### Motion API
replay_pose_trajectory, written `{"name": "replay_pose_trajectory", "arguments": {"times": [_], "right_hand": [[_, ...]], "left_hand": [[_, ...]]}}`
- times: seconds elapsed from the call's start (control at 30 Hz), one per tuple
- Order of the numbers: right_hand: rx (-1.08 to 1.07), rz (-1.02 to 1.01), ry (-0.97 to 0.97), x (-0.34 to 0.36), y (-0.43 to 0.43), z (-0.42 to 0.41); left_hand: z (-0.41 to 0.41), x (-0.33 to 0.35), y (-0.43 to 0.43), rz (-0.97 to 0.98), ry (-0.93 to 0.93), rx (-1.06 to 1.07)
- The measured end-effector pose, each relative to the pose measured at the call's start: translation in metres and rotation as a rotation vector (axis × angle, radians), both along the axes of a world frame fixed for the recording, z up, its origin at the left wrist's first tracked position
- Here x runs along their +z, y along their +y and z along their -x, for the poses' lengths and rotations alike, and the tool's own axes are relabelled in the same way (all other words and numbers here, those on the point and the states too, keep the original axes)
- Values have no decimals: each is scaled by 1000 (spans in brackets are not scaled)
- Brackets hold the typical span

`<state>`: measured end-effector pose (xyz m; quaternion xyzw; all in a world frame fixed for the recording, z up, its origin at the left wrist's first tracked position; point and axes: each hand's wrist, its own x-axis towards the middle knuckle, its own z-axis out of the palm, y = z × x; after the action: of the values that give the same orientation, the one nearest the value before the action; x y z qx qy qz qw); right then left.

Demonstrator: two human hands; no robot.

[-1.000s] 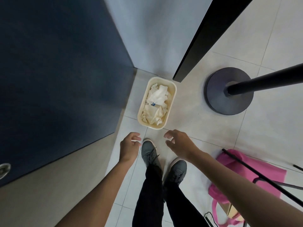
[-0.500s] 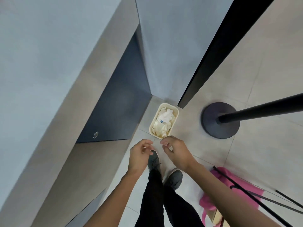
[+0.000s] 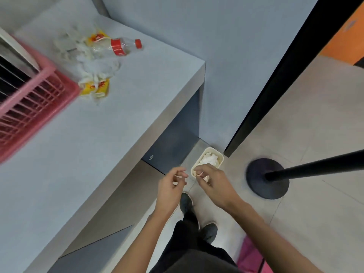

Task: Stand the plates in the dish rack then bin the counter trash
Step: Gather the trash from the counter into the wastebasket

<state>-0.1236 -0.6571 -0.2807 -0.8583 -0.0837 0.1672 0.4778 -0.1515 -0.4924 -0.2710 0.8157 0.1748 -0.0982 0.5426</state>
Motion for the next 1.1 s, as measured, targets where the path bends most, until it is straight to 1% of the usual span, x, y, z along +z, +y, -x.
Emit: {"name": "replay_pose_trajectory", "arguments": {"times": [0.17,0.3,0.43,0.6,0.73,0.83,0.9,1.0,1.07,1.1], "right_hand": [[46,-18,-70,33,15,-11],[135,-30,-111,55,33,-30],[241,-28,-142,72,59,-63],[337,-10,-216,86,102,-111],[447,136,-255,96,137,-161],[509,269,-269,99,162,-195],[548,417,-265,104,178,-219],[551,602,-262,104,199,-255],[545,707,-261,102,210,-272],[546,756,-271,101,214,-277]], "left_hand": [[3,35,15,60,-103,104],[-6,56,36,60,-171,166],[-23,72,67,14,-231,170],[-60,88,116,-69,-278,237],[-99,97,160,-149,-293,291],[-133,103,191,-246,-302,286],[-159,106,213,-311,-315,243],[-204,112,242,-447,-351,145],[-233,115,257,-576,-325,81],[-245,115,262,-648,-279,56]]}}
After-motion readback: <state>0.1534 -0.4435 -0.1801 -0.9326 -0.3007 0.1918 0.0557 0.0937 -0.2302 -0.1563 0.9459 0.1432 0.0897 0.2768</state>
